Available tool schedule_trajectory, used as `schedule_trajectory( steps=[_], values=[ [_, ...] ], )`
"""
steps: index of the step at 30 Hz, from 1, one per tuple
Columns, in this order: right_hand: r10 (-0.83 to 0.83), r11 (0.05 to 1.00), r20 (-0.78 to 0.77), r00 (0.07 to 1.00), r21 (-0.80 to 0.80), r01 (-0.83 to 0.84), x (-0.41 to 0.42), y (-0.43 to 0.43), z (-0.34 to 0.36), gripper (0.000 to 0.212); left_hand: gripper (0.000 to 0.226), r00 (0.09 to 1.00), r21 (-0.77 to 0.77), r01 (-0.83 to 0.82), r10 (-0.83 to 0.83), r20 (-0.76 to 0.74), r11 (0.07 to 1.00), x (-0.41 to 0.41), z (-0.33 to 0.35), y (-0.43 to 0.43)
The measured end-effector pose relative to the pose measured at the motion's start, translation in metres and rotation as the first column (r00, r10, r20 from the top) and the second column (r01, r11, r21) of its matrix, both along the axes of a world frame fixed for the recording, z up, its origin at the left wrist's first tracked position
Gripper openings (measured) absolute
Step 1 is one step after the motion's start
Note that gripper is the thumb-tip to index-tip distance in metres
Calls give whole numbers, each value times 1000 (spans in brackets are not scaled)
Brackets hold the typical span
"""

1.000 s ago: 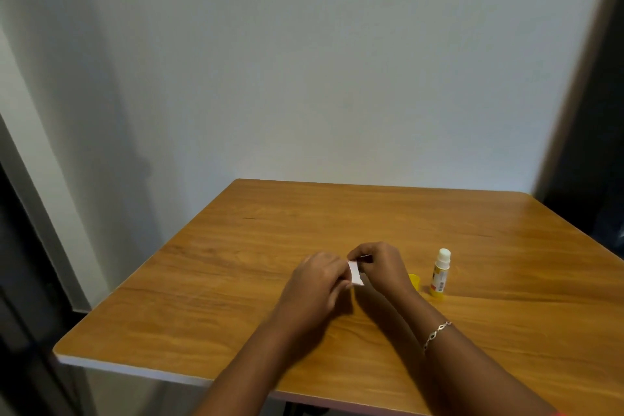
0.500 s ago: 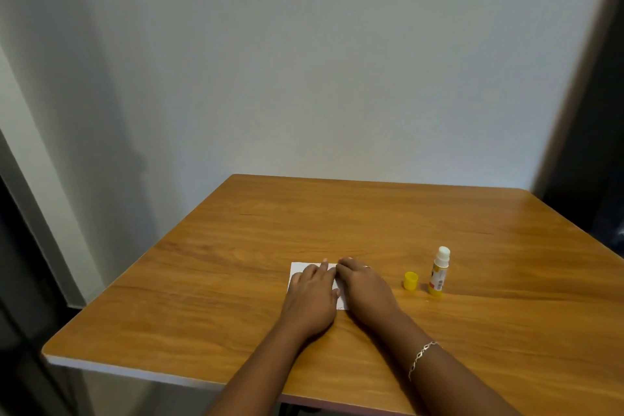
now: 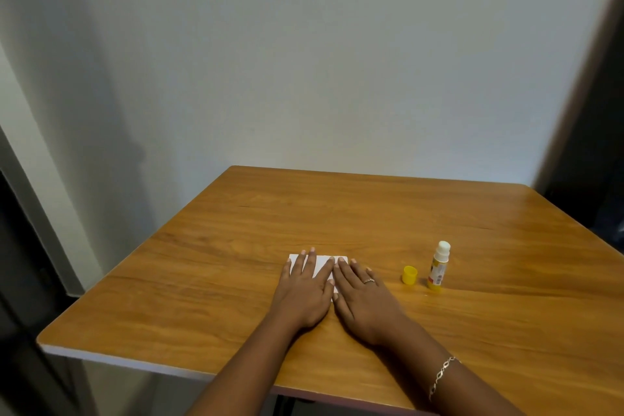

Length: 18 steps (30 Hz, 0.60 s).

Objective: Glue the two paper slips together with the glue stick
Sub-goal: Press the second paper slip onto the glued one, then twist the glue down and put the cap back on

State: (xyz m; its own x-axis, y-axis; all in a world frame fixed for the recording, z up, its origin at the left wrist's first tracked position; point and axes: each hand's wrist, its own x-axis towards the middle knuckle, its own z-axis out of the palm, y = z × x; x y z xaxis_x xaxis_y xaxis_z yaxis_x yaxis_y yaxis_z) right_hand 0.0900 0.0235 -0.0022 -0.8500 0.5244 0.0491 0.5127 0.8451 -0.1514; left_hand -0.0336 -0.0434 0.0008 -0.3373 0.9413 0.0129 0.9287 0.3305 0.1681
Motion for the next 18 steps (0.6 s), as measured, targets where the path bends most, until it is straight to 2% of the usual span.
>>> schedule_trajectory(
  steps=[6,7,9,12,15,17,18],
  values=[
    [-15,998,22,1000,-68,16,17,-10,4,100,57,1000,-6,-3,3,-8,1000,-1,-2,0],
    [-20,993,-10,1000,-120,19,21,-11,7,93,62,1000,-12,-6,6,-14,1000,-1,-2,1],
    [-46,957,-188,981,-288,-10,35,-12,13,70,75,1000,-23,-6,5,-16,1000,-2,-2,3],
    [-245,895,-478,843,-446,8,64,-14,20,43,80,1000,-23,14,-14,-3,1000,-5,-1,8],
    [-464,858,-647,605,-498,124,95,-6,22,9,81,999,-13,40,-40,0,999,-7,0,11],
    [-567,816,-678,469,-541,203,113,5,21,12,87,999,-4,50,-50,-3,999,-8,-1,13],
    [-599,796,-670,438,-558,235,119,12,20,14,93,998,3,55,-55,-3,998,-8,-1,13]
  ],
)
